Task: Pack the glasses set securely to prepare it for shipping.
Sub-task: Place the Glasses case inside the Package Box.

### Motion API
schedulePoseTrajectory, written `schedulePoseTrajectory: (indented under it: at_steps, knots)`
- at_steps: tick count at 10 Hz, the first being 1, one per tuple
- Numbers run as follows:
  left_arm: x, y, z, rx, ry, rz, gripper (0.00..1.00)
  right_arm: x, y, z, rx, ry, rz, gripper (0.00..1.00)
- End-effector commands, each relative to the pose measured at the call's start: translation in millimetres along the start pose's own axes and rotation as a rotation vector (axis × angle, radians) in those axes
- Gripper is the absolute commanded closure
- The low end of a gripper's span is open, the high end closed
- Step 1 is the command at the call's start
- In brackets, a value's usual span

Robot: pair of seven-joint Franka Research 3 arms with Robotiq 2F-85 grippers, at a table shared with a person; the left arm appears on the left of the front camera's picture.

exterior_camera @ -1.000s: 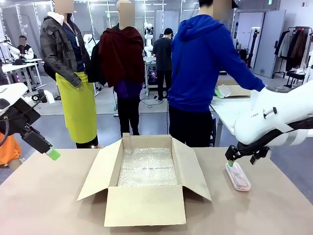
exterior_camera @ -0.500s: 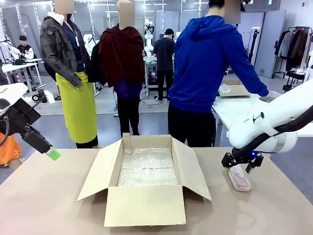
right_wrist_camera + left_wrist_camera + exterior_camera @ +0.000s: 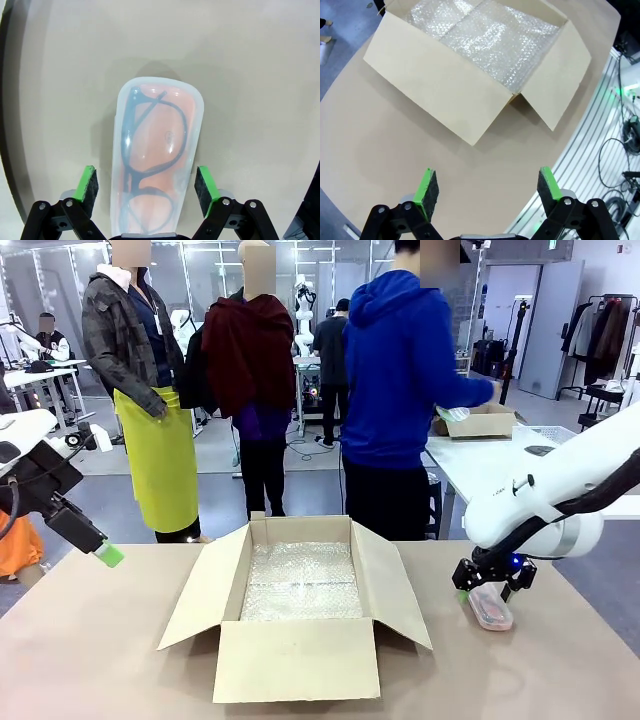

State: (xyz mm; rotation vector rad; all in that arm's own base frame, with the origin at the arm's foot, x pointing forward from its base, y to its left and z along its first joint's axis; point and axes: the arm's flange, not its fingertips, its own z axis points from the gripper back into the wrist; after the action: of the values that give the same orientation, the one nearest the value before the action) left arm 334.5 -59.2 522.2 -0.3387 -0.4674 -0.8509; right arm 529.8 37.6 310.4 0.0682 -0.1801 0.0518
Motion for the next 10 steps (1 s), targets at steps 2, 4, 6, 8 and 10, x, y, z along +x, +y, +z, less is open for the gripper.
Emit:
schedulePoseTrajectory:
  at_steps: [2, 4, 6, 8, 10]
  knots:
    - [-1, 0, 1, -0.02, -0.011, -0.006, 0.0, 4, -1, -4, 0.013, 0.027, -0.004, 0.19]
    - [-1, 0, 1, -0.02, -0.011, -0.006, 0.0, 5, -1, -4, 0.006, 0.04, -0.005, 0.39]
    - [-1, 0, 1, -0.02, -0.011, -0.006, 0.0, 4, -1, 7, -0.009, 0.038, -0.022, 0.59]
    - [-1, 0, 1, -0.02, -0.011, -0.006, 0.0, -1, 4, 49, -0.04, 0.038, 0.029, 0.59]
    - [-1, 0, 1, -0.02, -0.011, -0.006, 0.0, -8, 10, 89, -0.014, 0.02, 0.074, 0.59]
